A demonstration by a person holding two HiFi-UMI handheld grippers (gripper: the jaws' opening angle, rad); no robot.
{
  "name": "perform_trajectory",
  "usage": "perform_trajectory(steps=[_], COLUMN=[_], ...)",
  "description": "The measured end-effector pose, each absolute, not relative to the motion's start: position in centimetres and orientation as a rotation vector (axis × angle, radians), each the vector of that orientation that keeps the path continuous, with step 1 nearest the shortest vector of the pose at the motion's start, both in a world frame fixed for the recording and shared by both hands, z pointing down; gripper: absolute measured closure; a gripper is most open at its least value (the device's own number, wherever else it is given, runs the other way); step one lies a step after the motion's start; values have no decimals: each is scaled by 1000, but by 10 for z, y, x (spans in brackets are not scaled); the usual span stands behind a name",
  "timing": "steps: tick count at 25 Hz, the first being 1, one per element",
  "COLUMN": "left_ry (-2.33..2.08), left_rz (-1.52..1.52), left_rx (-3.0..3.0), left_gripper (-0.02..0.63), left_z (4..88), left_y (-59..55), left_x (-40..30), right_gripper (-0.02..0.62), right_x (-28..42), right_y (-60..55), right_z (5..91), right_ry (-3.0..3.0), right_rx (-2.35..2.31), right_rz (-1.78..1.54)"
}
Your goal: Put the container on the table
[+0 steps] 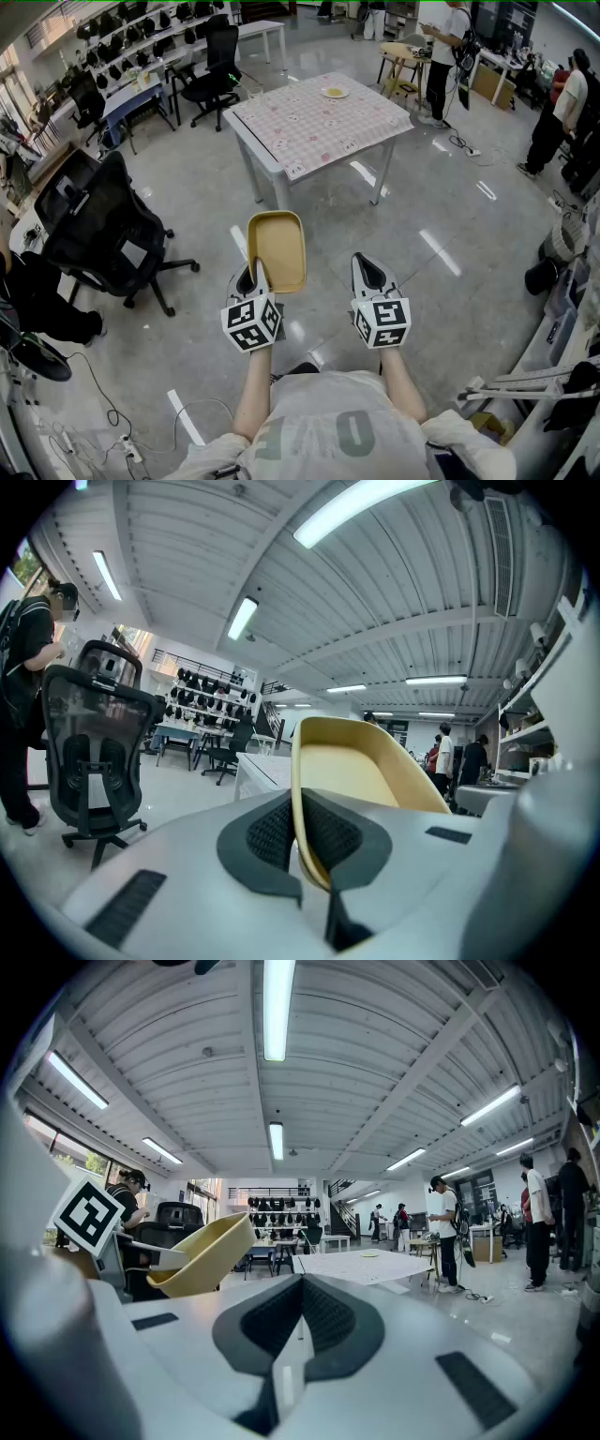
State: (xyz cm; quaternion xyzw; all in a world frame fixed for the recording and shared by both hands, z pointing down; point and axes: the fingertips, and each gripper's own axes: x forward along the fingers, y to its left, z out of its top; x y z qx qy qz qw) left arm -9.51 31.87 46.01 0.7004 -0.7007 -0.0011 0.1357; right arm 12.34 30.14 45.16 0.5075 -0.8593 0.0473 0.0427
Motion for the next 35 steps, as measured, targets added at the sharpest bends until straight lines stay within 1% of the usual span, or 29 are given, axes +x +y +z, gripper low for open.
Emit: perform_trajectory(steps=[11, 17, 22, 25, 35], left_ry=[-2011, -1987, -1958, -1943, -1907], left_rz=[33, 65, 63, 58, 10], left_rx=[2038, 2039, 2012, 2032, 2115], left_gripper=[576, 575, 576, 575, 575], left_z=[467, 476, 490, 493, 473], left_y=[298, 291, 280, 249, 61], left_x=[-92, -93, -91, -93, -95], right_gripper=[566, 566, 566, 566, 566], right_x=[121, 116, 110, 108, 118], right_y=[287, 280, 274, 252, 106], right_z=[462, 469, 490, 499, 499], right_ry=[-2612, -2659, -2625, -2620, -2560], right_rx=[1538, 1552, 1477, 1472, 1561], right_rz=[167, 262, 283, 316, 289])
